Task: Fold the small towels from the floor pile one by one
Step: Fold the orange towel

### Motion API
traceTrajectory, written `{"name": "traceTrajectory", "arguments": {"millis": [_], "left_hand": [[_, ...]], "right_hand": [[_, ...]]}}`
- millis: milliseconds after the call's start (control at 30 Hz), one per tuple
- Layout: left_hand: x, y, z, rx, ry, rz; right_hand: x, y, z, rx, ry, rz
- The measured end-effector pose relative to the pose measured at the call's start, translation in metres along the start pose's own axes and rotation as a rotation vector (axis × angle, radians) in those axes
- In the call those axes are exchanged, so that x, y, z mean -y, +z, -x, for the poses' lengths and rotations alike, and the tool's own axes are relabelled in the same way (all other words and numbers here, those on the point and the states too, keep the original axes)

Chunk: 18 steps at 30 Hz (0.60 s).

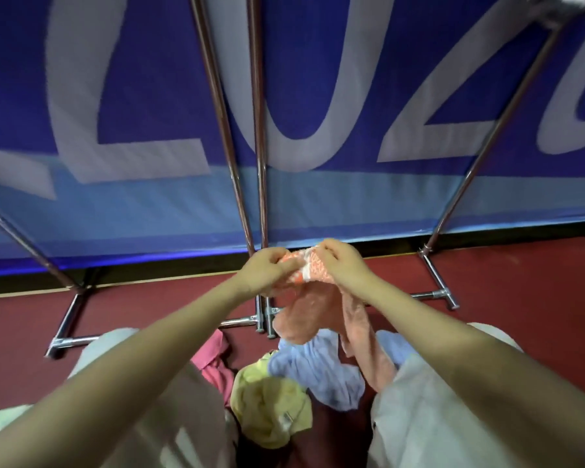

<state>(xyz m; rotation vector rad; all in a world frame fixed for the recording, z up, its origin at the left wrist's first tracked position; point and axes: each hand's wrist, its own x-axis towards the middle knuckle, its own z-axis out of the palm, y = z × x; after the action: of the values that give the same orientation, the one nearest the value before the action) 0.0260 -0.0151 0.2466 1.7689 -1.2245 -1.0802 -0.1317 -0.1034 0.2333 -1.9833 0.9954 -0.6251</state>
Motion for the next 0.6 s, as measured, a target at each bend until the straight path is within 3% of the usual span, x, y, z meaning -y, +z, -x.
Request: {"name": "traceTrajectory", "arguments": {"millis": [133, 300, 433, 600], "left_hand": [[-0.013, -0.013, 0.041, 0.037, 0.030, -0.031], [-0.009, -0.023, 0.068, -0.017, 0.016, 0.452], [-0.001, -0.025, 0.071, -0.160, -0.082, 0.795], [0.013, -0.019, 0.072, -0.275, -0.125, 0.804]], "right_hand": [[0.029, -0.012, 0.024, -0.121, -0.039, -0.038], [0.068, -0.019, 0.026, -0.235, -0.065, -0.112], [0.086, -0.012, 0.030, -0.191, -0.091, -0.100], [0.043, 0.007, 0.052, -0.086, -0.036, 0.044]]}}
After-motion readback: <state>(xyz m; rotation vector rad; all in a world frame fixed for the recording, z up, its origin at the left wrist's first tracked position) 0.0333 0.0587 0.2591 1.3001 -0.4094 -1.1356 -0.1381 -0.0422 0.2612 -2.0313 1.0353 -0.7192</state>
